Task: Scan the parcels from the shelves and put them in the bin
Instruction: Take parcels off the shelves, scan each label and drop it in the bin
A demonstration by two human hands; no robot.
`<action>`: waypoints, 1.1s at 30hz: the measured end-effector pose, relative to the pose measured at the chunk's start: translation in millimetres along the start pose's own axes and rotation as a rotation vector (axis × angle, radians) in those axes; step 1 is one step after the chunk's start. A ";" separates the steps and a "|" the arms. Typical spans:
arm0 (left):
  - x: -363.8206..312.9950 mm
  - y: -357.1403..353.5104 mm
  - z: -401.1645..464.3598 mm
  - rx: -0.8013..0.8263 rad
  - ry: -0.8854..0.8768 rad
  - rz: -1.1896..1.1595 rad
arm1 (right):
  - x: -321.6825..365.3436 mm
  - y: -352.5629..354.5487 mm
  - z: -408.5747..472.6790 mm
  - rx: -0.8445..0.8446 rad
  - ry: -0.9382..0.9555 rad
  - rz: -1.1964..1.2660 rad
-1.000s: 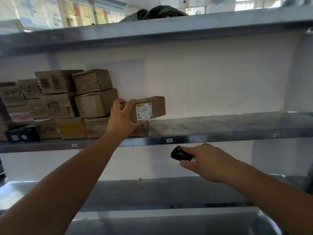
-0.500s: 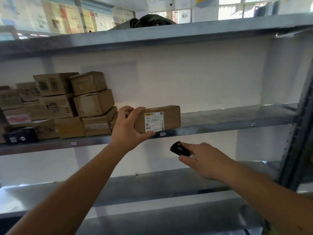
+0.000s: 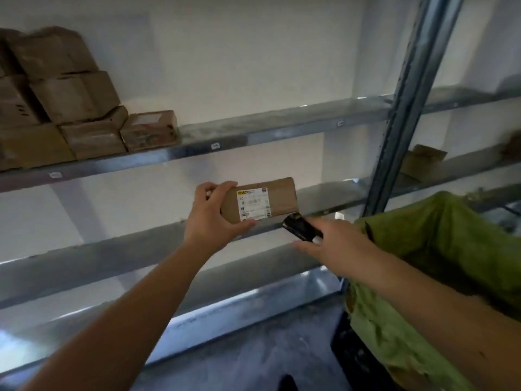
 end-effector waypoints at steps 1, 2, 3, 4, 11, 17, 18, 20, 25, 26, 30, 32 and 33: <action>-4.2 -9.7 -7.7 0.029 0.011 -0.018 | -9.5 -1.6 -11.0 0.001 -0.032 -0.003; -9.5 -19.7 -14.8 0.057 0.021 -0.034 | -19.2 -2.7 -22.3 0.004 -0.061 -0.003; -15.4 -30.0 -20.7 0.082 0.027 -0.052 | -29.4 -3.1 -32.8 0.001 -0.084 -0.008; -22.0 -40.8 -25.4 0.106 0.031 -0.074 | -39.2 -2.3 -43.9 -0.001 -0.112 -0.013; -83.9 -132.4 -38.8 0.304 0.018 -0.235 | -124.1 -0.4 -107.0 -0.046 -0.332 0.006; -145.9 -225.3 -22.7 0.474 -0.047 -0.308 | -204.6 15.4 -127.7 -0.068 -0.522 0.017; -155.7 -242.0 -18.7 0.492 -0.049 -0.317 | -218.5 21.0 -128.3 -0.063 -0.556 0.020; -173.9 -275.6 -10.2 0.532 -0.052 -0.330 | -248.1 34.6 -130.4 -0.070 -0.641 0.038; -213.9 -355.8 7.6 0.649 -0.048 -0.314 | -318.0 57.7 -132.7 -0.069 -0.761 0.054; -221.4 -370.4 11.0 0.673 -0.044 -0.295 | -330.1 59.8 -132.5 -0.071 -0.771 0.057; -244.6 -424.2 21.5 0.767 -0.029 -0.245 | -368.9 62.4 -128.4 -0.085 -0.845 0.111; -250.7 -449.0 24.2 0.838 -0.020 -0.231 | -383.3 59.8 -126.4 -0.065 -0.893 0.154; -252.2 -460.7 25.2 0.876 -0.020 -0.221 | -389.0 57.4 -125.3 -0.054 -0.907 0.170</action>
Point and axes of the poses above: each hand's wrist, its own z-axis towards the middle knuckle, its own y-axis out of the back of the hand, x = y × z, the point moved 2 cm from there along z, towards the middle knuckle, and after that the axes turned 1 degree about -z, right-handed, at the moved point
